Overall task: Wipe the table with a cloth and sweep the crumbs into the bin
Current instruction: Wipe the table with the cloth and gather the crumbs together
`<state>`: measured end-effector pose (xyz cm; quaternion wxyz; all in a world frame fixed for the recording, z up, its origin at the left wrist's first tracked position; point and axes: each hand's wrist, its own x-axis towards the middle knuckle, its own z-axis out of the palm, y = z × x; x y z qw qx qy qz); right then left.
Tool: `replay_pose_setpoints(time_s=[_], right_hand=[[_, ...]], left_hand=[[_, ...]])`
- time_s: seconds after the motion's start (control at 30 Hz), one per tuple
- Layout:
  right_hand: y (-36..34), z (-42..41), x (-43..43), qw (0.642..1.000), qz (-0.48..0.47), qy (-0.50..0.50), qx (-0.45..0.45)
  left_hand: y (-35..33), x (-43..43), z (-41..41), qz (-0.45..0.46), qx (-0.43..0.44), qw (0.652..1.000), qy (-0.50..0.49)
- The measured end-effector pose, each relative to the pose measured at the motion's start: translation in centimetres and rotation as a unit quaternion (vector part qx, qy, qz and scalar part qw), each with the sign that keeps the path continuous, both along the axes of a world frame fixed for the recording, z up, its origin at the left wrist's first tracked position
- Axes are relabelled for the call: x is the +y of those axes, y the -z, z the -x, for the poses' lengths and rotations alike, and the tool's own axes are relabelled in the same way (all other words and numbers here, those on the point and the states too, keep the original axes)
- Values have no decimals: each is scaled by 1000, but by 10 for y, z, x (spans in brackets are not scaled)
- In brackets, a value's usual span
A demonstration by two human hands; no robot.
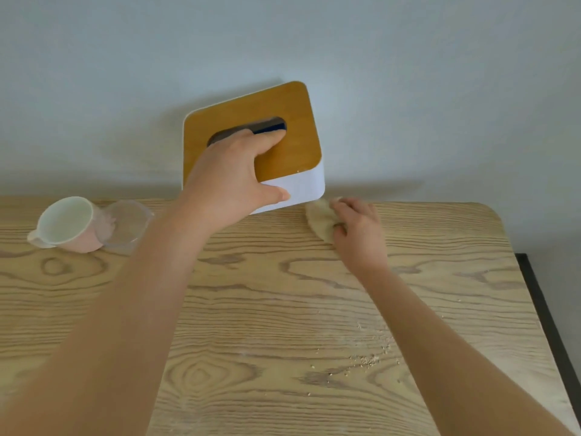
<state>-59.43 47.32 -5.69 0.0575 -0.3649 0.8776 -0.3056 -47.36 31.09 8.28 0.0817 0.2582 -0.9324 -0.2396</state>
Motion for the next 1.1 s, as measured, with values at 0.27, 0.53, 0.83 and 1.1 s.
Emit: replay_pose_setpoints(time_s=[0.27,0.53,0.83,1.1], right_hand=[[27,-59,-69,983,-34,-176,30],[17,-156,1,926,14,-376,-17],[16,35,65,987,-34,153,33],[25,-98,66,992,15,-120,38]], left_hand=[[-4,-3,-2,3,12,1000,-15],[-1,-3,-5,-18,17,1000,-14],[31,18,-18,-12,-60,998,28],[36,30,-12,-6,-66,997,32]])
